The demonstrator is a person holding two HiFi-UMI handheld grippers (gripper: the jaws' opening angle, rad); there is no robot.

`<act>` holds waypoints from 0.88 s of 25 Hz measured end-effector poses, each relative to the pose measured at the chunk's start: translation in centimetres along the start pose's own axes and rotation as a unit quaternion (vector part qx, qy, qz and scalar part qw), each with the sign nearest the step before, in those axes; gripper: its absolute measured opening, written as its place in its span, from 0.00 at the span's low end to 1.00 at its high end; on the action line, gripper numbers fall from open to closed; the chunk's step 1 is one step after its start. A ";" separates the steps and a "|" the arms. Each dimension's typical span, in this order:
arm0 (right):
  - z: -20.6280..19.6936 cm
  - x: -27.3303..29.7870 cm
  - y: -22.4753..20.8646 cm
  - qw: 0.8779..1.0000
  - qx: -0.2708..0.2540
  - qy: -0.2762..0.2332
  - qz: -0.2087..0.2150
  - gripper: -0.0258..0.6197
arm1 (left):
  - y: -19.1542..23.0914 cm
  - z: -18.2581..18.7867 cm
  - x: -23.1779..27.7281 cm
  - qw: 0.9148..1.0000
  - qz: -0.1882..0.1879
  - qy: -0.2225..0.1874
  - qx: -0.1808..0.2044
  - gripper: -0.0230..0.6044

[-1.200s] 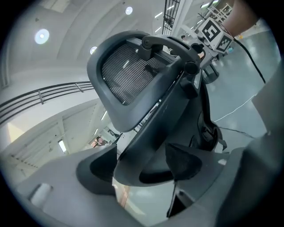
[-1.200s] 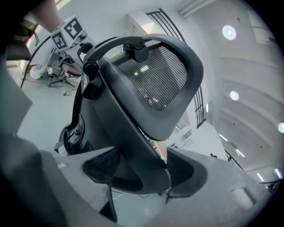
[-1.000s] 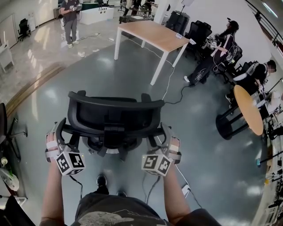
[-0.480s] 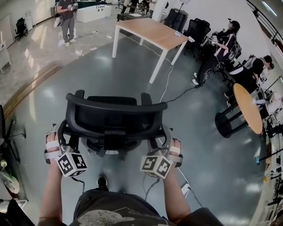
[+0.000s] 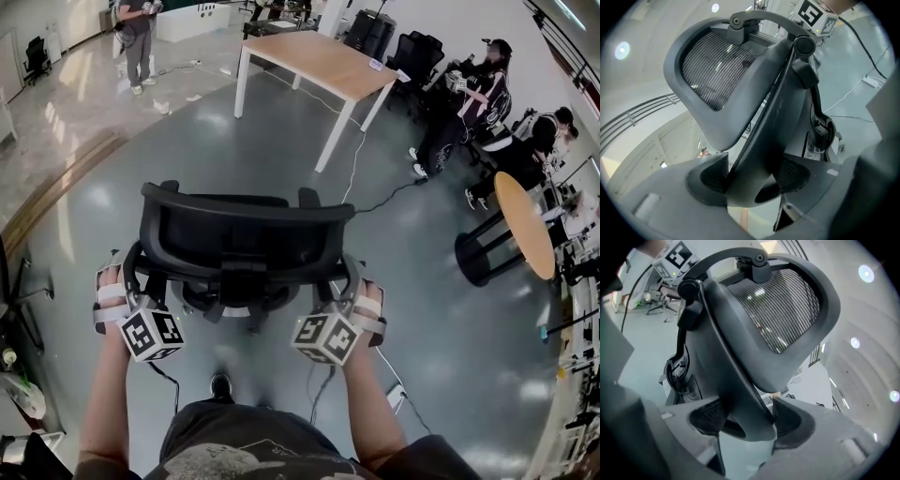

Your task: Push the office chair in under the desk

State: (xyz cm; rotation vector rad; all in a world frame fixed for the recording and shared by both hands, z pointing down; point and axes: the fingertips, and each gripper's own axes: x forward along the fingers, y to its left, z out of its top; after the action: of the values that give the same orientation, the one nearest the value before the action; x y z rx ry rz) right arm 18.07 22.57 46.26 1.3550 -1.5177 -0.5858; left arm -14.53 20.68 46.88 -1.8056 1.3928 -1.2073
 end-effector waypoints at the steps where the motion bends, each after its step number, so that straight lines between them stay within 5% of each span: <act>1: 0.5 0.6 -0.1 1.000 0.001 0.002 -0.002 0.47 | 0.5 -0.1 0.8 1.000 -0.003 0.000 0.000 0.53; 22: 3.7 11.3 -4.2 0.995 0.054 -0.035 -0.073 0.47 | 5.4 2.5 15.6 0.998 -0.027 -0.055 0.020 0.53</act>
State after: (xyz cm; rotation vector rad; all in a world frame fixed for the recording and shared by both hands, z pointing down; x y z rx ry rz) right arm 17.88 10.00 45.12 1.5519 -1.5335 -0.6560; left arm -13.78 4.01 46.20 -1.8627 1.2585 -1.1369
